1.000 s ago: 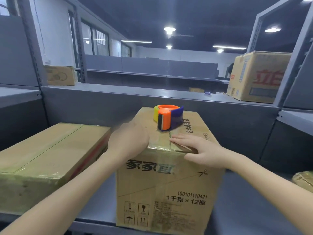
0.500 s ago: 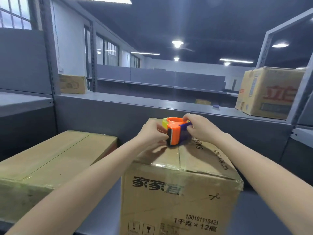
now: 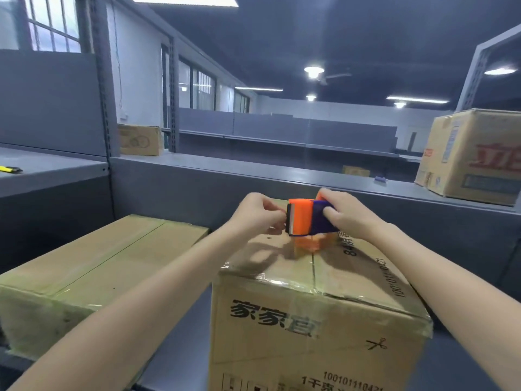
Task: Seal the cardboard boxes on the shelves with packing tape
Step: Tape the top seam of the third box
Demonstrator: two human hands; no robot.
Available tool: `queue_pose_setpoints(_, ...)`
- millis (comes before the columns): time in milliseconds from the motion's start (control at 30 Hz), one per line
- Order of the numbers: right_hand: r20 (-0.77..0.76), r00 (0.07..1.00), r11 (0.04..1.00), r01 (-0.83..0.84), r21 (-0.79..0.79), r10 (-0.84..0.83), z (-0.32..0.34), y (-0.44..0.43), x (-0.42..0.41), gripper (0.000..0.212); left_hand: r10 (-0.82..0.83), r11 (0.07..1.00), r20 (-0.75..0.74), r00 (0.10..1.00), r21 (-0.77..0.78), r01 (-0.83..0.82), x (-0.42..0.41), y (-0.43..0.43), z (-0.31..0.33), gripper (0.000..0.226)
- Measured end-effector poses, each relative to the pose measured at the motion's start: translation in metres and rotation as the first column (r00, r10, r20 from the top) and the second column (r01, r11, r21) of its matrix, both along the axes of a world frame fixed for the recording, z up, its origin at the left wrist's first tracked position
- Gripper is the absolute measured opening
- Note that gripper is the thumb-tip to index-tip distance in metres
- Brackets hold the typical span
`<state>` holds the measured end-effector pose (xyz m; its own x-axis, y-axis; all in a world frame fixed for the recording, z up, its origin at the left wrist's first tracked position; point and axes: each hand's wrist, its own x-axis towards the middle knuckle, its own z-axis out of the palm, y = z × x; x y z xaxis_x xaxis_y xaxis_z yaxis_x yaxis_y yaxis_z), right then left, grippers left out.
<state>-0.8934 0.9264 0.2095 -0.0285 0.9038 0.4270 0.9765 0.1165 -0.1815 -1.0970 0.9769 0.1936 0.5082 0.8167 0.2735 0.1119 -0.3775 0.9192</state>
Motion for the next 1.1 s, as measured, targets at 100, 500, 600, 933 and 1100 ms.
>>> queue_pose_setpoints(100, -0.176, 0.979, 0.99, -0.083, 0.116, 0.103, 0.027, -0.014, -0.014, 0.022, -0.091, 0.992, 0.034, 0.995, -0.085, 0.093, -0.011, 0.002, 0.029, 0.022)
queue_pose_setpoints(500, -0.165, 0.977, 0.924, -0.181, -0.337, 0.132, 0.061, -0.046, -0.032, 0.051, -0.199, 0.801, 0.071, 0.977, -0.562, 0.204, -0.02, 0.021, 0.032, 0.014)
queue_pose_setpoints(600, -0.106, 0.983, 0.917, -0.179, -0.356, 0.151, 0.06, -0.044, -0.036, 0.06, -0.178, 0.78, 0.08, 0.981, -0.596, 0.19, -0.019, 0.025, 0.025, 0.018)
queue_pose_setpoints(933, 0.154, 0.968, 0.897, -0.117, -0.425, 0.199, 0.066, -0.045, -0.048, 0.075, -0.21, 0.783, 0.005, 0.978, -0.599, 0.171, -0.035, 0.02, 0.023, 0.012)
queue_pose_setpoints(1100, 0.073, 0.978, 0.863, -0.135, -0.487, 0.195, 0.084, -0.065, -0.068, 0.066, -0.272, 0.767, 0.005, 0.962, -0.603, 0.22, -0.051, 0.01, 0.027, 0.02)
